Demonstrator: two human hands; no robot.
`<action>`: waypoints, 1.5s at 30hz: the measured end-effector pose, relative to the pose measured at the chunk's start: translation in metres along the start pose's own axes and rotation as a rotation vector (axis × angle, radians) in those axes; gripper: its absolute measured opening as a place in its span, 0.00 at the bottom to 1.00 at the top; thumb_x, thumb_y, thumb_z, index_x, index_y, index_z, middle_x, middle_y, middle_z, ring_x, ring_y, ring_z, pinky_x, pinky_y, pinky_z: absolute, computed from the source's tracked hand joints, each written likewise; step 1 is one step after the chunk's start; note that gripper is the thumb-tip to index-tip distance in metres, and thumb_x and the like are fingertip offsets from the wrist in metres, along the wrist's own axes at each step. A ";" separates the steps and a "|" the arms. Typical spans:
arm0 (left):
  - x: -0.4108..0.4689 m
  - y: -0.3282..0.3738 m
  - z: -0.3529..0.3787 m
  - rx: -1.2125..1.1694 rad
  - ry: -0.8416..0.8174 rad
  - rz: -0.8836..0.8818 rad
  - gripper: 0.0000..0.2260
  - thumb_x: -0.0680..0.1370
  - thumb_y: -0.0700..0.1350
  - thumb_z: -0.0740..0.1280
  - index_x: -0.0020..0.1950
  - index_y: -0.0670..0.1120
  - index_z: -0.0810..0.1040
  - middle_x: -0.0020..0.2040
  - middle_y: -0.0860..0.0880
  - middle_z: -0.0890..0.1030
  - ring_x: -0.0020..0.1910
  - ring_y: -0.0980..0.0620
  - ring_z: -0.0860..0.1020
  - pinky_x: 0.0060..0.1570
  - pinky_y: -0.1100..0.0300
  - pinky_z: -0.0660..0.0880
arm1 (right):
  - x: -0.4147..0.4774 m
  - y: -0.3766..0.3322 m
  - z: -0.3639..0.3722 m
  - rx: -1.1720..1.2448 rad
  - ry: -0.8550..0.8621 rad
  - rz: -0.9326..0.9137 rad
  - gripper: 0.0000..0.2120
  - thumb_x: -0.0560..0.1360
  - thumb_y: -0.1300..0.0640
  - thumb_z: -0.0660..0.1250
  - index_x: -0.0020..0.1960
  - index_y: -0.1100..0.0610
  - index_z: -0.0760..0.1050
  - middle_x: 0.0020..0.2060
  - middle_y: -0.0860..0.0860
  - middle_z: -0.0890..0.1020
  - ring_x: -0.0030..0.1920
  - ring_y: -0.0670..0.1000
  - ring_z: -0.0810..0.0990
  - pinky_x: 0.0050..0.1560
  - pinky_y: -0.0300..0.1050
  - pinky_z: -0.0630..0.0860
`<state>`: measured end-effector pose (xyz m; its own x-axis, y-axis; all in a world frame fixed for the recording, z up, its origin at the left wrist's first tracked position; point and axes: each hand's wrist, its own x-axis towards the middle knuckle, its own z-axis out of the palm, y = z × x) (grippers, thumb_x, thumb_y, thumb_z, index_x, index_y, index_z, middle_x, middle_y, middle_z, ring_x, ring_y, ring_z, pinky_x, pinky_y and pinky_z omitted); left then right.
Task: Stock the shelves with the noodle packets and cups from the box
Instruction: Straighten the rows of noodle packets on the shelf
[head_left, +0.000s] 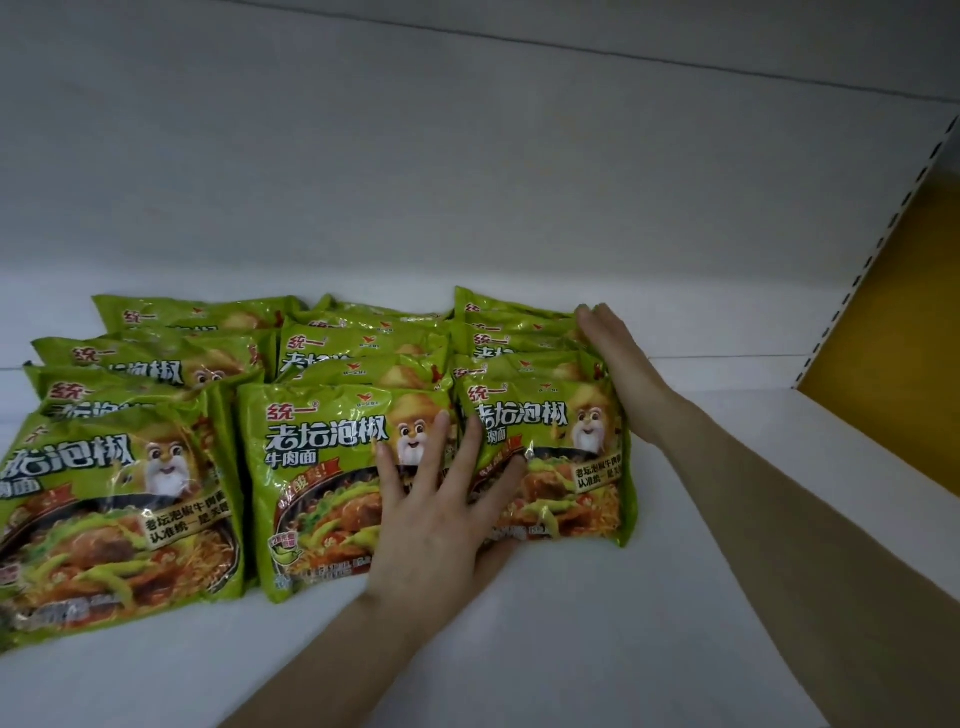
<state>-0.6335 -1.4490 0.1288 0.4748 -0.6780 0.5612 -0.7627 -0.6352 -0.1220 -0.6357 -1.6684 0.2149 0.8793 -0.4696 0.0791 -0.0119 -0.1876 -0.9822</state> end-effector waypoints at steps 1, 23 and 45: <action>0.000 0.001 0.000 -0.008 0.001 -0.005 0.25 0.72 0.63 0.55 0.67 0.56 0.69 0.70 0.40 0.68 0.70 0.36 0.60 0.57 0.28 0.52 | 0.005 0.000 0.001 -0.002 -0.007 -0.009 0.36 0.73 0.36 0.56 0.76 0.47 0.47 0.75 0.44 0.53 0.75 0.48 0.55 0.73 0.49 0.55; 0.001 0.002 -0.001 0.004 -0.026 -0.028 0.26 0.73 0.64 0.56 0.68 0.56 0.67 0.69 0.40 0.70 0.71 0.39 0.59 0.58 0.28 0.52 | 0.027 0.007 0.010 -0.130 0.105 -0.168 0.32 0.75 0.41 0.61 0.74 0.52 0.56 0.73 0.52 0.61 0.72 0.51 0.62 0.71 0.49 0.61; -0.049 -0.064 -0.024 0.067 -0.108 -0.198 0.31 0.74 0.69 0.45 0.71 0.54 0.63 0.73 0.39 0.61 0.72 0.37 0.53 0.55 0.26 0.61 | -0.076 0.026 0.024 -1.314 -0.038 -0.648 0.56 0.51 0.29 0.68 0.73 0.51 0.55 0.71 0.60 0.64 0.72 0.55 0.54 0.61 0.71 0.61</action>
<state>-0.6185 -1.3664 0.1294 0.6591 -0.5711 0.4893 -0.6208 -0.7804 -0.0746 -0.6917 -1.6165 0.1788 0.9111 0.0193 0.4117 -0.0163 -0.9964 0.0828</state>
